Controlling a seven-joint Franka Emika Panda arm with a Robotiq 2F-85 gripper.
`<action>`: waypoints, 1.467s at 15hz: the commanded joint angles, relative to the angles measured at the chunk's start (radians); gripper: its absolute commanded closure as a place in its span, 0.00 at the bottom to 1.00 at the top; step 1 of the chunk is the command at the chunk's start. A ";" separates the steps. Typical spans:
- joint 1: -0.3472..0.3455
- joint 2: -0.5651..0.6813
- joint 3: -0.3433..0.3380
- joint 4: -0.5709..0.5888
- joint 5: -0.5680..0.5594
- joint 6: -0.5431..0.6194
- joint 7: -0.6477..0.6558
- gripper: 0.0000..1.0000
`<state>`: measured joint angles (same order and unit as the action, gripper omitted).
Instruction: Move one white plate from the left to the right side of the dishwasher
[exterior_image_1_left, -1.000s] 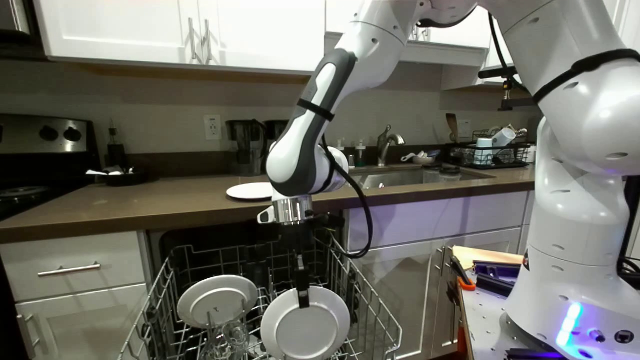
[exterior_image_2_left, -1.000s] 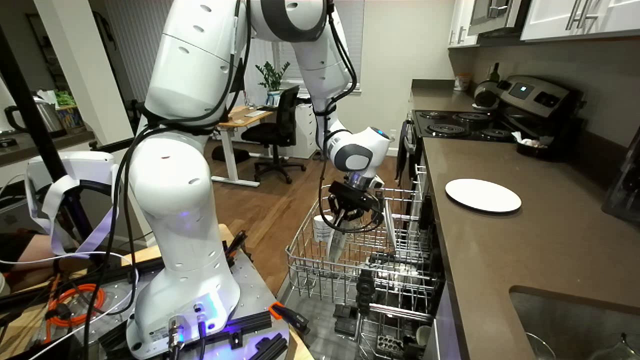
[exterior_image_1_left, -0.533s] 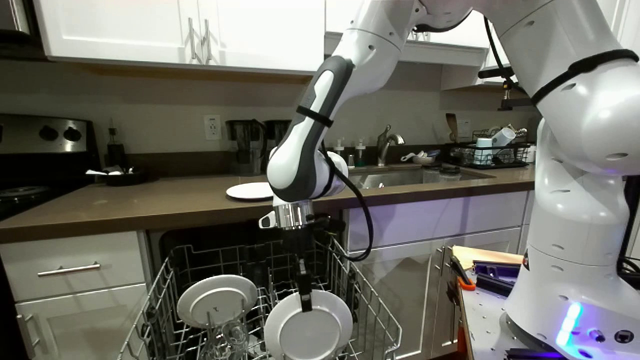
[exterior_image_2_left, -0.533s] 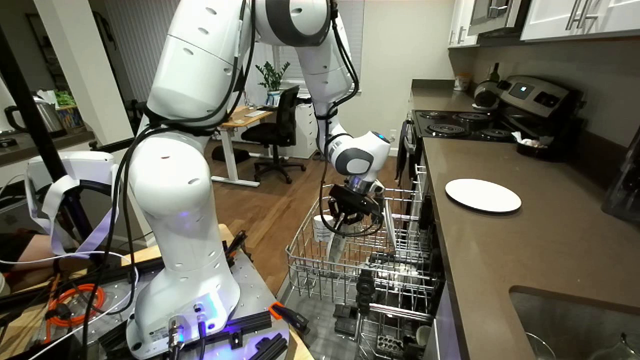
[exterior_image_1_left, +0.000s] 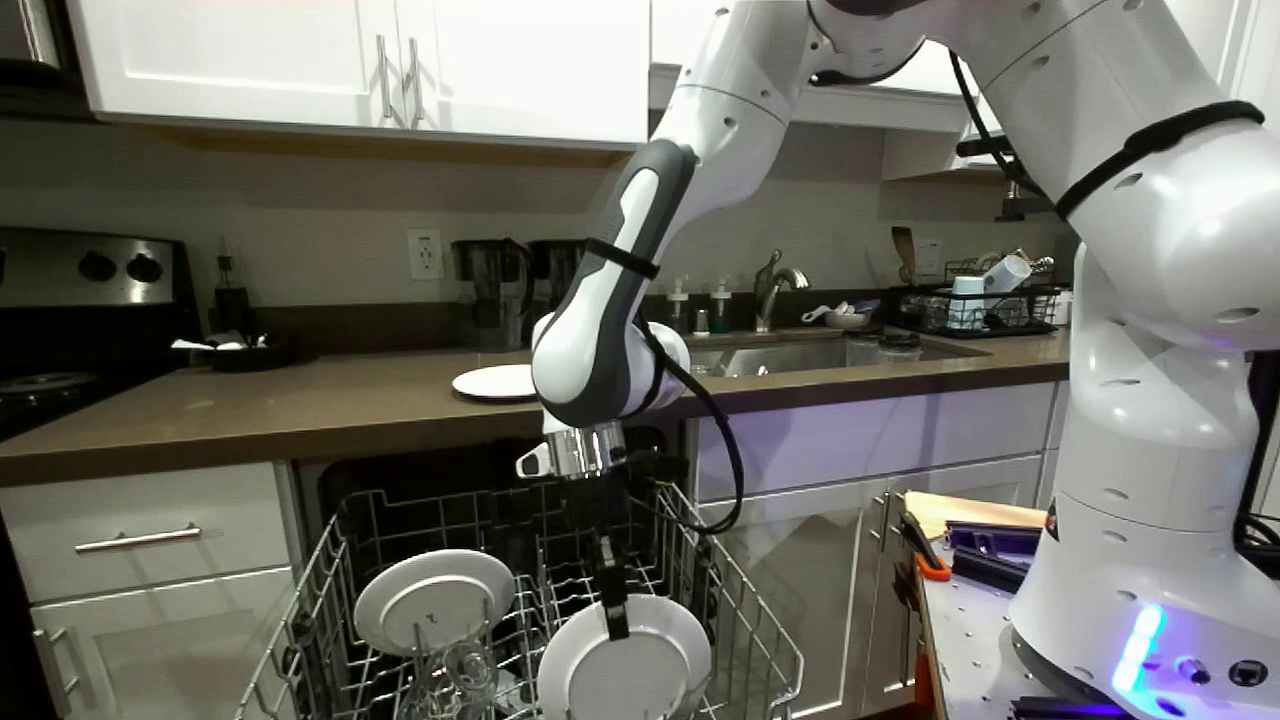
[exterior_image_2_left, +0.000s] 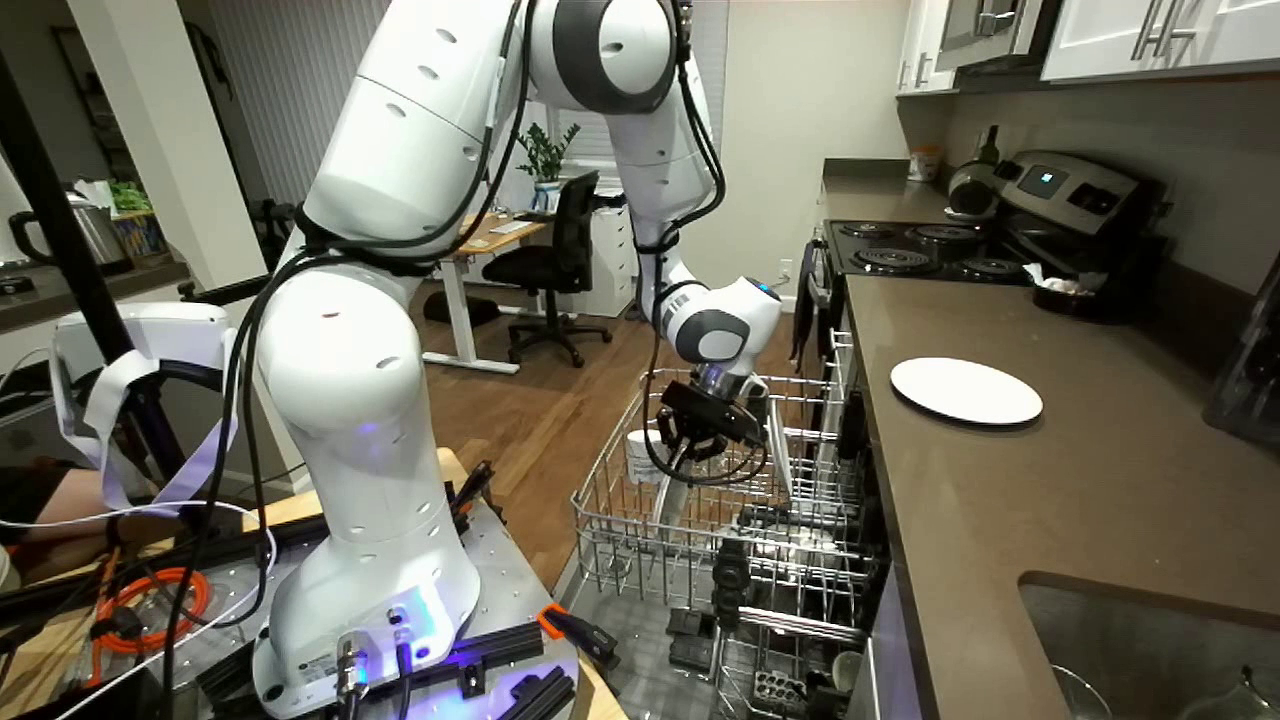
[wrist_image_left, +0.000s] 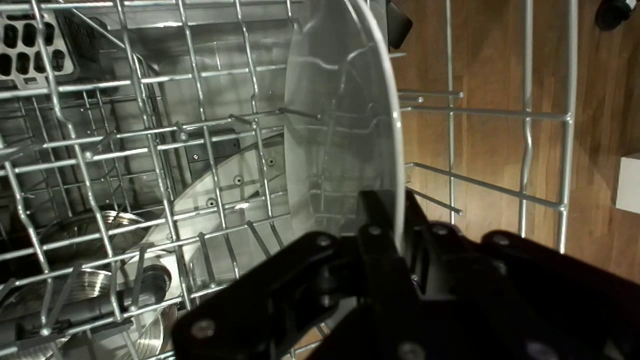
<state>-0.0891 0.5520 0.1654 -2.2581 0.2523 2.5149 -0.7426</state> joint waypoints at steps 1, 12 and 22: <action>-0.008 0.041 0.026 0.039 -0.027 0.019 0.017 0.91; -0.006 0.001 0.050 0.052 -0.012 -0.093 0.065 0.19; 0.023 -0.082 0.029 0.021 -0.036 -0.143 0.173 0.00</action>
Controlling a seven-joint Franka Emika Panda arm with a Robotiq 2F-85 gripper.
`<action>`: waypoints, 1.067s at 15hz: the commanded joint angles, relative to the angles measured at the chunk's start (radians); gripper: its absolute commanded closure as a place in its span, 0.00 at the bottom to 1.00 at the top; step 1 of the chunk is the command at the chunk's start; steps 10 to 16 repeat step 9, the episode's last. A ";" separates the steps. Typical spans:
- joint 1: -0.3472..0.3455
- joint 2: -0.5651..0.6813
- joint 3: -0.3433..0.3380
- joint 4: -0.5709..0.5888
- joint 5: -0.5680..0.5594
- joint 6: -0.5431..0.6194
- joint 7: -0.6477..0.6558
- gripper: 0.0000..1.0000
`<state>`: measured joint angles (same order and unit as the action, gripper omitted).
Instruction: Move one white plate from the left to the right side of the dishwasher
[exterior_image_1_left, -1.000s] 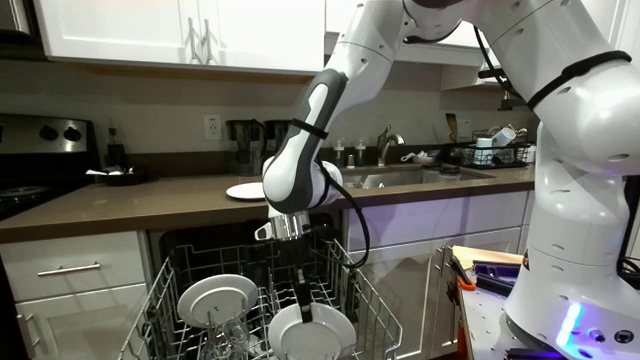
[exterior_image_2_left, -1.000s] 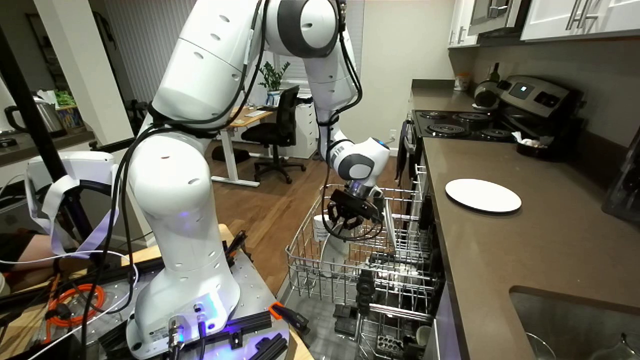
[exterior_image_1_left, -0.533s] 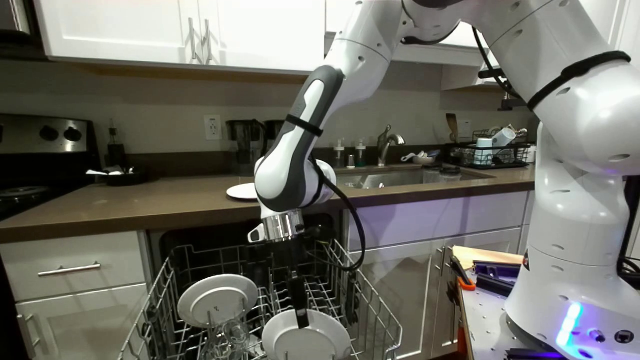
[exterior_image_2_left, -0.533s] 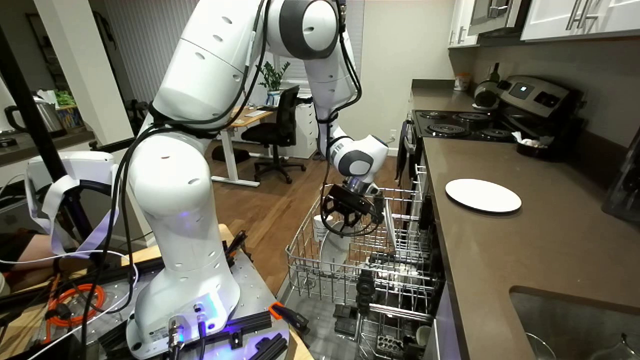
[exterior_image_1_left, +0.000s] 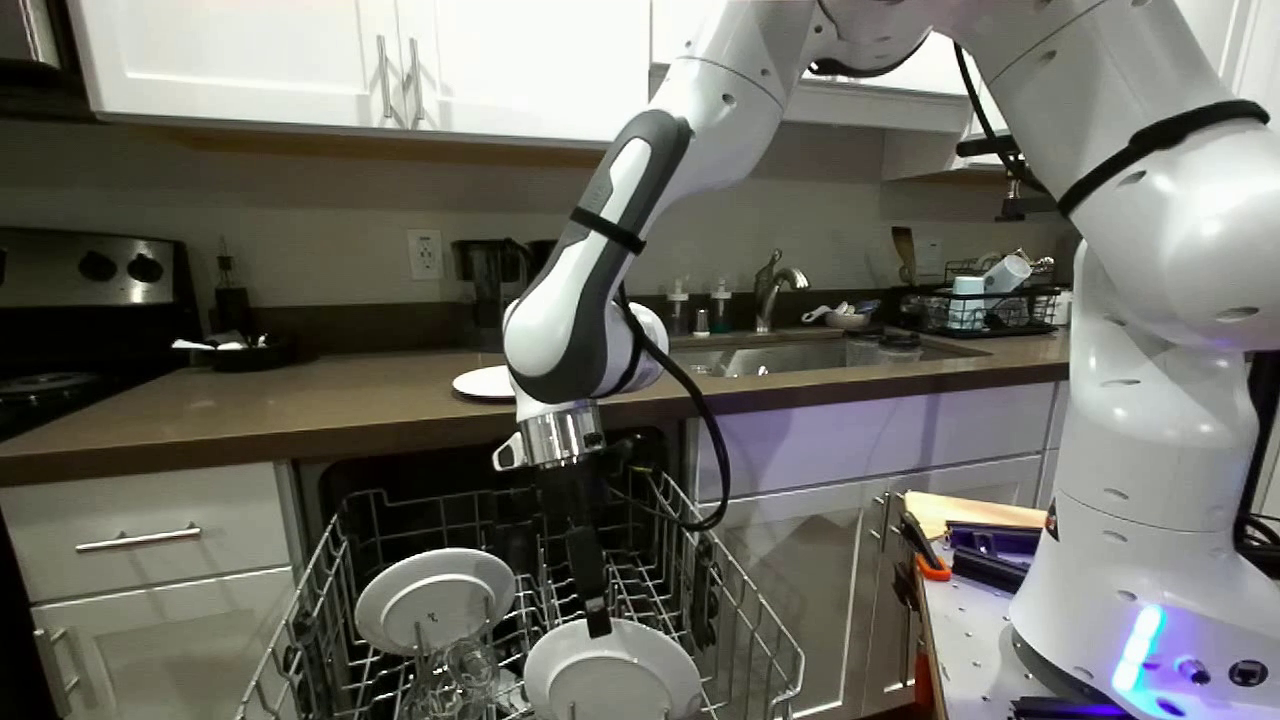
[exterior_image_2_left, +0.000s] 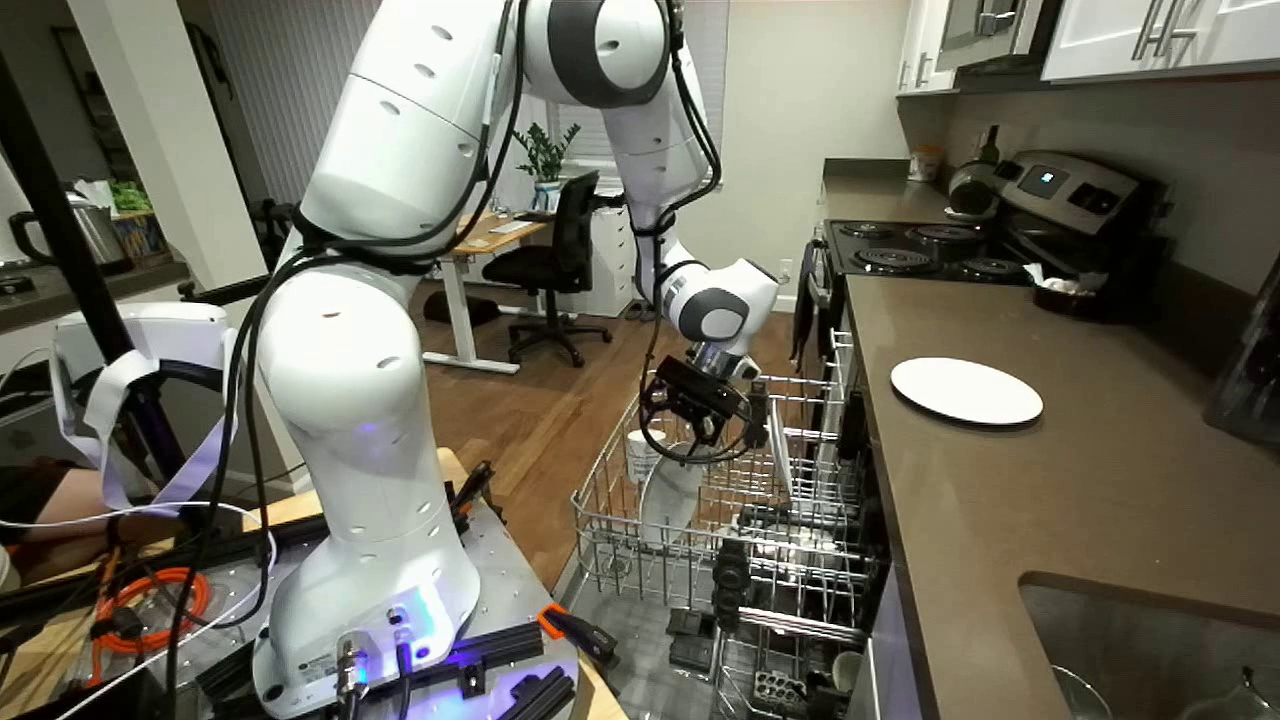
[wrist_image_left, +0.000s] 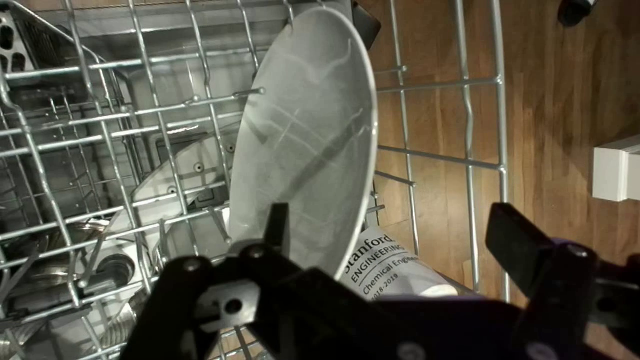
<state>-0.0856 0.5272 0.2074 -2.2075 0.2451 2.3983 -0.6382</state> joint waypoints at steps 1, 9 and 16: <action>0.024 -0.069 -0.016 -0.033 -0.035 -0.031 0.084 0.00; 0.049 -0.088 -0.028 -0.030 -0.097 -0.016 0.174 0.00; 0.049 -0.088 -0.028 -0.030 -0.097 -0.016 0.174 0.00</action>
